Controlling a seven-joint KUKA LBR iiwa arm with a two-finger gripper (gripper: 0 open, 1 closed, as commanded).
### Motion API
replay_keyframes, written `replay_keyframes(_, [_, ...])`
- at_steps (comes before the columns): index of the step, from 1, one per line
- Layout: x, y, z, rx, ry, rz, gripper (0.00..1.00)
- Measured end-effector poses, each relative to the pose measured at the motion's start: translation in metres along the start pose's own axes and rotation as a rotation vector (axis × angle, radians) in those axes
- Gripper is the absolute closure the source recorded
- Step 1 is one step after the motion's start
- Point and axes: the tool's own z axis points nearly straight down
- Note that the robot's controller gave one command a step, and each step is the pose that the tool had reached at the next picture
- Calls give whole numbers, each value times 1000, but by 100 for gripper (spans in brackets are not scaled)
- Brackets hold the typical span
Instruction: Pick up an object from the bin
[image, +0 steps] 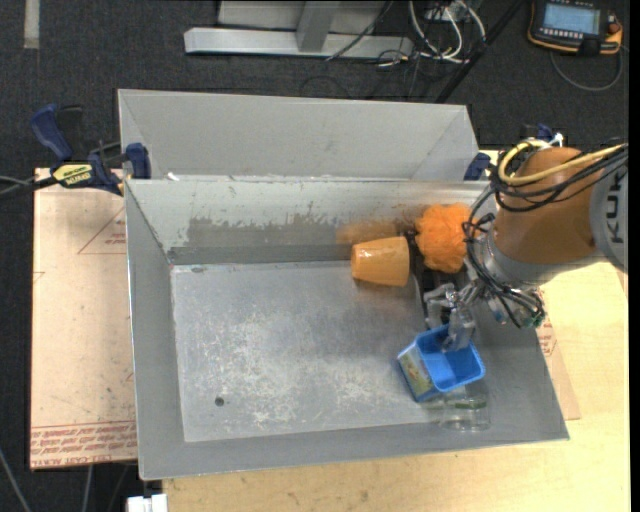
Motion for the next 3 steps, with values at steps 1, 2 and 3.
replay_keyframes(1, [0, 0, 0, 0, 0, 0, 100])
replay_keyframes(2, [-12, 2, 30, -19, 0, -16, 100])
replay_keyframes(3, [-12, 2, 30, -19, 0, -16, 100])
